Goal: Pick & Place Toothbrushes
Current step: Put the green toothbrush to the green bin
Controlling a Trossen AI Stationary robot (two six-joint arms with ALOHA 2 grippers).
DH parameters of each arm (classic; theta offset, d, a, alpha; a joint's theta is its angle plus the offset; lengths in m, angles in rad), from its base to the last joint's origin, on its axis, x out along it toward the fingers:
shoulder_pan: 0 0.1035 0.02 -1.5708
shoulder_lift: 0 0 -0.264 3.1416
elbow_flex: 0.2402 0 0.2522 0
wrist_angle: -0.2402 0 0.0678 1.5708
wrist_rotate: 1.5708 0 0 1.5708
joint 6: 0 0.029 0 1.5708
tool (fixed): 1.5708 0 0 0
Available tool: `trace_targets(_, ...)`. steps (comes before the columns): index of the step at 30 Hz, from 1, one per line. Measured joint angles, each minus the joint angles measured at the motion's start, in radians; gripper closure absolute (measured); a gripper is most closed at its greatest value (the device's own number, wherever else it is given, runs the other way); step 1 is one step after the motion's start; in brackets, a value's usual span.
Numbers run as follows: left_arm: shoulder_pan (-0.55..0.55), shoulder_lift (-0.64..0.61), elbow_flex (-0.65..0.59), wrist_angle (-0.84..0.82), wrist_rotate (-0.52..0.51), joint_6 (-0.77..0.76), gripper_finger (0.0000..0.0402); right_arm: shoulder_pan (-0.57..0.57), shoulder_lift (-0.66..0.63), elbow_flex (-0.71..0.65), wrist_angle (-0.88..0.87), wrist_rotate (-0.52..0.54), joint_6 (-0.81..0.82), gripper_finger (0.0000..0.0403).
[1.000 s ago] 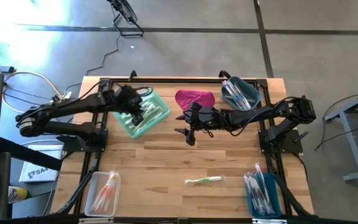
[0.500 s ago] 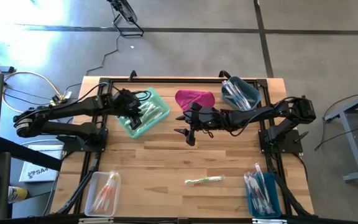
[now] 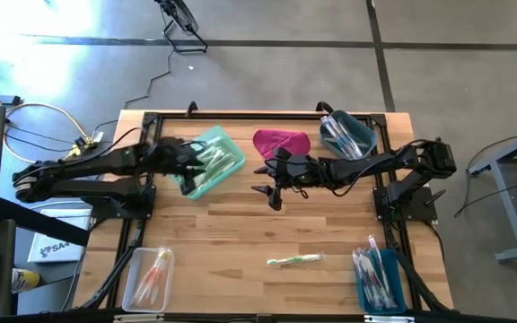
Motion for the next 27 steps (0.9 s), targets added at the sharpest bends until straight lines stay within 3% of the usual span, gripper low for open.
trace_targets(7,-0.134,-0.291,-0.183,0.155,0.013,-0.001,0.0286,0.01,0.0,0.0,-0.04,-0.082,0.04,0.0164)
trace_targets(12,-0.226,-0.476,-0.281,0.199,0.026,0.001,0.0286,0.075,-0.008,0.0,-0.108,-0.068,0.042,0.0164)
trace_targets(15,-0.267,-0.56,-0.319,0.204,0.026,0.001,0.0286,0.128,-0.014,0.0,-0.152,-0.005,0.033,0.0164)
trace_targets(21,-0.32,-0.639,-0.345,0.203,0.026,-0.002,0.0286,0.243,-0.023,0.047,-0.404,0.136,0.078,0.0164)
trace_targets(27,-0.324,-0.636,-0.345,0.202,0.026,-0.007,0.0286,0.352,-0.023,0.077,-0.531,0.093,0.222,0.0164)
